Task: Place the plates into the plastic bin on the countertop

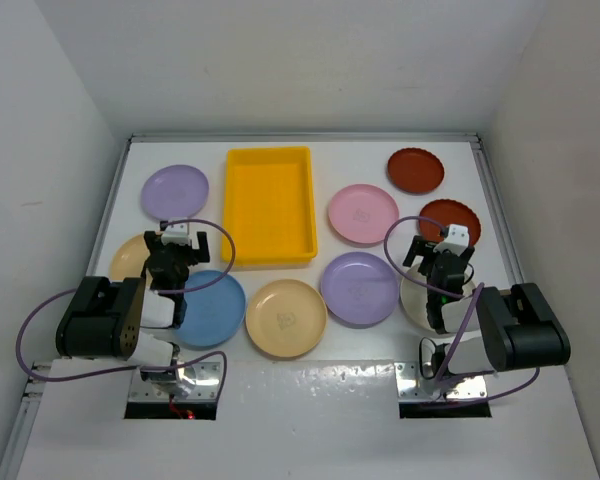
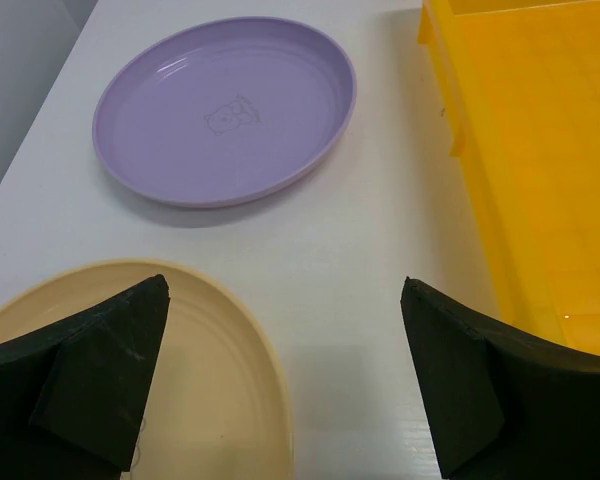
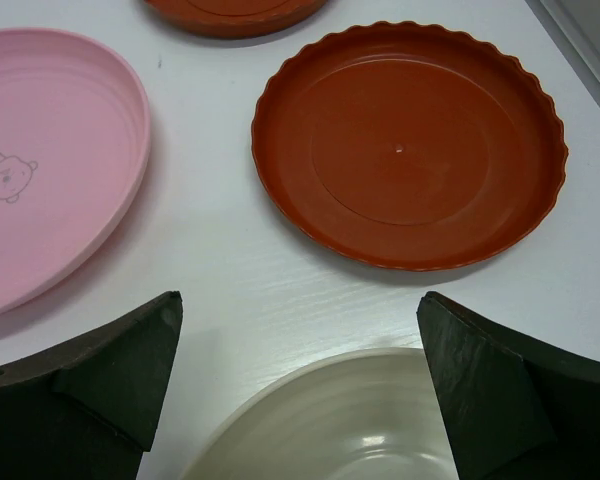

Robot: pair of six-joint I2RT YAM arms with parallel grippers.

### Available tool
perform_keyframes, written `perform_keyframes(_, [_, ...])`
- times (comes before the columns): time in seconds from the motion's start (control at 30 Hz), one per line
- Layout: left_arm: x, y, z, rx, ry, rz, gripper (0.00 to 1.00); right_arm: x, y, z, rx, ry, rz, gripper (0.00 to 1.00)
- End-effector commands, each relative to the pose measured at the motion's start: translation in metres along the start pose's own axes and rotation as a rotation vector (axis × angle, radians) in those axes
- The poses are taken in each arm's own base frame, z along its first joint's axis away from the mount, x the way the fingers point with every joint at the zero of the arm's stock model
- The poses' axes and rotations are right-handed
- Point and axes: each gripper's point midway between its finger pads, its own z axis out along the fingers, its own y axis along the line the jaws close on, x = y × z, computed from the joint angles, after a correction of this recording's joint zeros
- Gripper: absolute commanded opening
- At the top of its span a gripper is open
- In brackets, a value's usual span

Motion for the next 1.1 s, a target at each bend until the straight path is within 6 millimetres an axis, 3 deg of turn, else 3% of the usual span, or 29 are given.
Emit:
perform_keyframes(0.0, [-0.021,-0.003,0.003,0.005,-0.072,-0.027,1.0,0.013,-0.005,-0.013,-0.002,0.01,-0.008,1.0])
perform_keyframes(0.1, [-0.021,-0.003,0.003,0.005,-0.072,-0.027,1.0,0.007,-0.005,-0.013,0.007,-0.006,-0.012,1.0])
perform_keyframes(0.17, [-0.036,0.011,0.002,-0.077,-0.121,-0.081,1.0,0.01,-0.001,-0.017,-0.015,0.029,-0.052,1.0])
perform_keyframes(0.2, [-0.045,0.021,0.005,-0.132,-0.09,-0.139,1.0,-0.03,0.013,-0.006,-0.049,-0.043,-0.04,1.0])
perform_keyframes(0.23, [-0.034,0.033,0.01,-0.194,-0.013,-0.144,1.0,-0.012,0.013,-0.007,-0.053,0.046,-0.066,1.0])
perform_keyframes(0.27, [-0.055,0.046,0.009,-0.245,-0.025,-0.133,1.0,-0.044,0.019,-0.007,-0.078,-0.035,-0.052,1.0])
perform_keyframes(0.33, [-0.073,0.058,0.012,-0.3,0.047,-0.1,1.0,-0.047,0.024,-0.01,-0.115,-0.01,-0.117,1.0])
perform_keyframes(0.37, [-0.091,0.077,0.002,-0.391,0.019,-0.108,1.0,-0.086,0.027,-0.009,-0.116,-0.096,-0.131,1.0])
perform_keyframes(0.4, [-0.099,0.078,-0.002,-0.391,0.041,-0.102,1.0,-0.081,0.021,-0.009,-0.084,-0.049,-0.153,1.0])
perform_keyframes(0.43, [-0.106,0.085,-0.006,-0.372,0.054,-0.041,1.0,-0.112,0.025,-0.007,-0.084,-0.097,-0.154,1.0])
perform_keyframes(0.47, [-0.117,0.069,-0.004,-0.253,0.049,-0.008,1.0,-0.122,0.021,-0.008,-0.068,-0.112,-0.207,1.0])
perform_keyframes(0.5, [-0.12,0.066,-0.014,-0.224,0.082,0.02,1.0,-0.118,0.02,-0.008,-0.068,-0.069,-0.241,1.0])
perform_keyframes(0.53, [-0.14,0.066,-0.016,-0.212,0.06,0.017,1.0,-0.138,0.023,-0.008,-0.072,-0.102,-0.264,1.0])
perform_keyframes(0.6, [-0.156,0.063,-0.019,-0.173,0.076,0.057,1.0,-0.167,0.028,-0.007,-0.083,-0.131,-0.351,1.0])
perform_keyframes(0.63, [-0.17,0.065,-0.021,-0.169,0.1,0.072,1.0,-0.166,0.03,-0.007,-0.099,-0.113,-0.402,1.0])
perform_keyframes(0.7, [-0.174,0.079,-0.019,-0.202,0.17,0.096,1.0,-0.194,0.031,-0.007,-0.071,-0.152,-0.366,1.0])
perform_keyframes(0.73, [-0.184,0.085,-0.021,-0.206,0.236,0.099,1.0,-0.201,0.024,-0.007,-0.012,-0.156,-0.249,1.0])
perform_keyframes(0.77, [-0.161,0.094,-0.009,-0.192,0.364,0.13,1.0,-0.221,0.023,-0.009,0.016,-0.187,-0.159,1.0])
perform_keyframes(0.8, [-0.154,0.087,-0.003,-0.115,0.435,0.131,1.0,-0.222,0.023,-0.008,0.009,-0.177,-0.06,1.0])
perform_keyframes(0.83, [-0.129,0.082,-0.015,-0.048,0.603,0.126,1.0,-0.206,0.04,-0.008,-0.12,-0.095,-0.088,0.95])
perform_keyframes(0.87, [-0.152,0.085,-0.007,-0.011,0.604,0.124,1.0,-0.199,0.068,-0.011,-0.301,-0.057,-0.118,0.86])
perform_keyframes(0.9, [-0.126,0.094,0.003,0.016,0.723,0.093,1.0,-0.211,0.093,-0.015,-0.455,-0.072,-0.195,0.75])
perform_keyframes(0.93, [-0.11,0.092,-0.007,0.068,0.832,0.04,1.0,-0.19,0.099,-0.019,-0.494,0.03,-0.207,0.6])
perform_keyframes(0.97, [-0.121,0.102,0.001,0.066,0.834,0.011,1.0,-0.192,0.103,-0.015,-0.496,0.059,-0.202,0.58])
perform_keyframes(1.0, [-0.109,0.122,-0.002,0.034,0.894,-0.044,0.97,-0.186,0.109,-0.013,-0.499,0.129,-0.17,0.63])
perform_keyframes(1.03, [-0.082,0.132,0.002,0.019,0.987,-0.104,0.94,-0.185,0.113,-0.009,-0.495,0.163,-0.157,0.8])
perform_keyframes(1.07, [-0.072,0.14,0.001,-0.003,1.025,-0.143,0.9,-0.172,0.113,-0.013,-0.499,0.232,-0.137,0.82])
